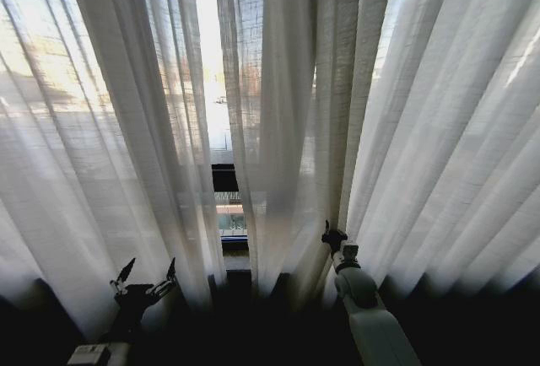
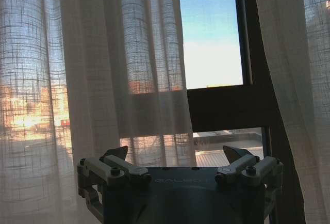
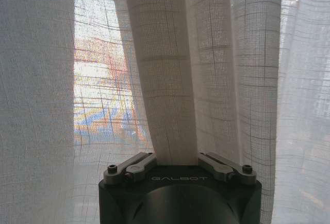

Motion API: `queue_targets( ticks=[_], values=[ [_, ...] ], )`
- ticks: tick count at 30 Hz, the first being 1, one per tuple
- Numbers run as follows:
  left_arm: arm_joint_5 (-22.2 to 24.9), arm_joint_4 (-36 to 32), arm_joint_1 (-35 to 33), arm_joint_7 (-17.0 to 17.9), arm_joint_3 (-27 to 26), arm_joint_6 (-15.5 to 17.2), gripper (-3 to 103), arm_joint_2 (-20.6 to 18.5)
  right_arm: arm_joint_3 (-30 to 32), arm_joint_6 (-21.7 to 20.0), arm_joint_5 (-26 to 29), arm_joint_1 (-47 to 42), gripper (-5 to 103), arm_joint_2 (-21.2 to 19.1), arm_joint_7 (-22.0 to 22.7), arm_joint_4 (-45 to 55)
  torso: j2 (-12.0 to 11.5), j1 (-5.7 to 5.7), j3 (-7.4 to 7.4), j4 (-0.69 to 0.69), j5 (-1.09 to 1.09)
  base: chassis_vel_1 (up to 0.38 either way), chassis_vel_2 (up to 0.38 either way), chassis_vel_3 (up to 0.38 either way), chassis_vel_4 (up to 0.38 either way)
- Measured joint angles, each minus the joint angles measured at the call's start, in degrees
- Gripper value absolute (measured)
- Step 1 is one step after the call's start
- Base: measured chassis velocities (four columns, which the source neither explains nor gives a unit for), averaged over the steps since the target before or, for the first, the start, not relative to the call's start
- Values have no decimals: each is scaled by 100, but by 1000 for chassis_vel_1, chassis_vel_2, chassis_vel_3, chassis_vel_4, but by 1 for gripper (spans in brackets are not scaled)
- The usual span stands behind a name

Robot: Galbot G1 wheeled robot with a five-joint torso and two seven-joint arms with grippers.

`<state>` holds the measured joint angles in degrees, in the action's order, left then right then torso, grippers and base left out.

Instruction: Open the curtains by pulling them apart, changing their state from closed to fully open.

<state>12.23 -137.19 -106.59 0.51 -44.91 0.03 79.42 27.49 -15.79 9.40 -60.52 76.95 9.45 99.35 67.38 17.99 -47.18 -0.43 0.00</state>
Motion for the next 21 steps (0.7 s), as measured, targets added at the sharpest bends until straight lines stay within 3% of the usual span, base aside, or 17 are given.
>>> queue_targets(
  ticks=[21],
  values=[
    [-21,-106,-45,-3,6,24,100,27,171,9,103,-101,0,-25,7,79,0,0,0,0,2,-355,-352,356,357]
  ],
)
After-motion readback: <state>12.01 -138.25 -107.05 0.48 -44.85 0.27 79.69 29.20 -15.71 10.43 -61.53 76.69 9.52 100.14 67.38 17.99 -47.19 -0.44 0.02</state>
